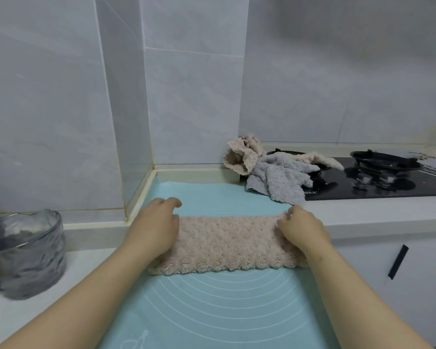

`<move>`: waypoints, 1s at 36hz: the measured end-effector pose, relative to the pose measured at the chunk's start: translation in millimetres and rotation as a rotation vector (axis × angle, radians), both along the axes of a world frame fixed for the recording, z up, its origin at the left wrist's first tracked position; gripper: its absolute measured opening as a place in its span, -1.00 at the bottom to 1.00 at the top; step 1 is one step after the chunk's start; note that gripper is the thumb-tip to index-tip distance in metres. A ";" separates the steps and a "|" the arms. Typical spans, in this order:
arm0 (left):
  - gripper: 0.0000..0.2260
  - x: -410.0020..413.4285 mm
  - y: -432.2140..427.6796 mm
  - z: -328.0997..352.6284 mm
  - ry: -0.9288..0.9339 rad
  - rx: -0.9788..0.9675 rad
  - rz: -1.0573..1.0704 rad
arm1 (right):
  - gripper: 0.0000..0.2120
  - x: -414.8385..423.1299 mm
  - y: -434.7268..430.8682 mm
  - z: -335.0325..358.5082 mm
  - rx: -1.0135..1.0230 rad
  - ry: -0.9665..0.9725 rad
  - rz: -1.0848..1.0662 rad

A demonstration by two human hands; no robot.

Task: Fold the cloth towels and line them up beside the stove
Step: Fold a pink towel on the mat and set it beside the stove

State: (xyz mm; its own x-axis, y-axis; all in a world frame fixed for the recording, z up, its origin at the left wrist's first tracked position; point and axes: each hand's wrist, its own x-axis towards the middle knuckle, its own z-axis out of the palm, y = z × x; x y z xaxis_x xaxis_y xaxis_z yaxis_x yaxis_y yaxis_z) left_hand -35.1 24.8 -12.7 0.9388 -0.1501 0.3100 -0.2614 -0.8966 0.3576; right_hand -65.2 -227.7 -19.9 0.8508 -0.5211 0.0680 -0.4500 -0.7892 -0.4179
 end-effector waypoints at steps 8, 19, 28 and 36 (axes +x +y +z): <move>-0.62 -14.7 6.3 -17.1 0.212 0.187 0.105 | -0.59 -12.6 8.9 -11.2 -0.009 0.038 -0.118; -0.72 -9.5 7.1 -16.0 0.097 -0.093 0.090 | -0.70 -15.5 10.0 -6.9 0.019 -0.156 -0.065; -0.63 -20.1 0.7 -12.0 -0.155 0.033 -0.055 | -0.63 -18.0 5.4 -5.0 0.101 -0.041 -0.034; -0.57 -14.7 -8.9 -31.6 0.224 0.378 -0.266 | -0.64 -19.7 5.7 -7.7 0.193 -0.137 -0.023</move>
